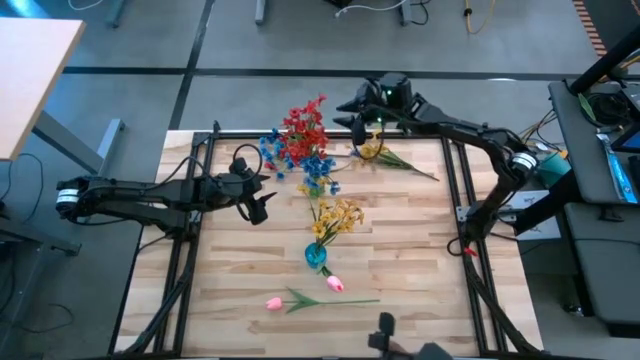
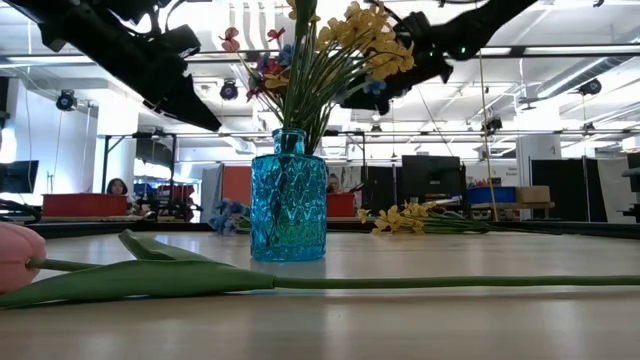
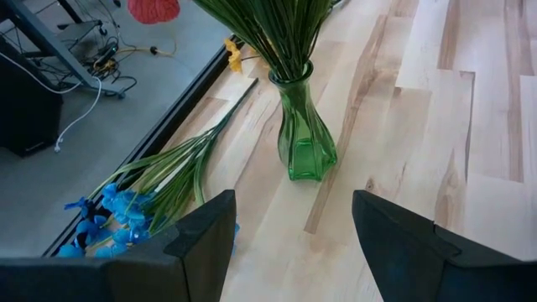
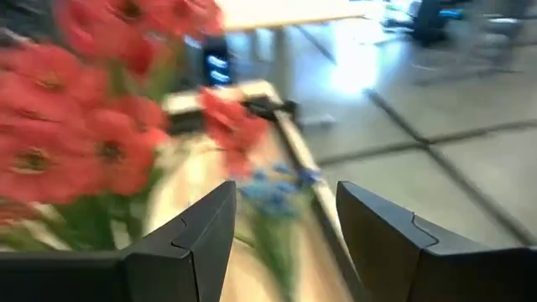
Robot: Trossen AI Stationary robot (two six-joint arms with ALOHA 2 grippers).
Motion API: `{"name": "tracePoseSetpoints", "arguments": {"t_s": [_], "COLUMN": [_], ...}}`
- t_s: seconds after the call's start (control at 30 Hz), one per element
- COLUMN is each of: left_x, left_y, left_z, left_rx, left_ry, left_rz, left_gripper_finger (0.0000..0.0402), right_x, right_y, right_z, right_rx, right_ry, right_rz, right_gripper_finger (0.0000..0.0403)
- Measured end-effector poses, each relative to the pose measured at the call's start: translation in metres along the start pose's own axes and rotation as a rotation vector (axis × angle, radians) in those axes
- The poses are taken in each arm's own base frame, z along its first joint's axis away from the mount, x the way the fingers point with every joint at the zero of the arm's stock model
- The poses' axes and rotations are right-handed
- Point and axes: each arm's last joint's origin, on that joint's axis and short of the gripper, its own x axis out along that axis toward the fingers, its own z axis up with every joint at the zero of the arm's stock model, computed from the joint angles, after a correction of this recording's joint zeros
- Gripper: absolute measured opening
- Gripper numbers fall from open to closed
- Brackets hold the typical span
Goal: Sort flowers into vase by color
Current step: Put the red flowers into the green vase
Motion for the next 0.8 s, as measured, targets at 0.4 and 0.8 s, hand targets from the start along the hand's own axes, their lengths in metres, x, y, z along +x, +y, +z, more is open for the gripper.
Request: {"name": "tracePoseSetpoints", "arguments": {"t_s": [0.4, 0.8], "left_x": [0.005, 0.042], "left_y": [-0.007, 0.040], "left_z": [0.015, -0.024], "left_rx": [0.061, -0.153], "left_ry": [-0.211, -0.508], "left_rz": [-0.215, -0.082], "left_gripper_finger": [0.0223, 0.0211], "right_x": [0.025, 0.021], "right_y": [-0.009, 0.009], "right_z": [-0.028, -0.012], "right_rx": [0.059, 0.028], "right_ry": [0.008, -0.023], "right_rz": [0.247, 0.281], "right_gripper_finger": [0.0199, 0.0199]}}
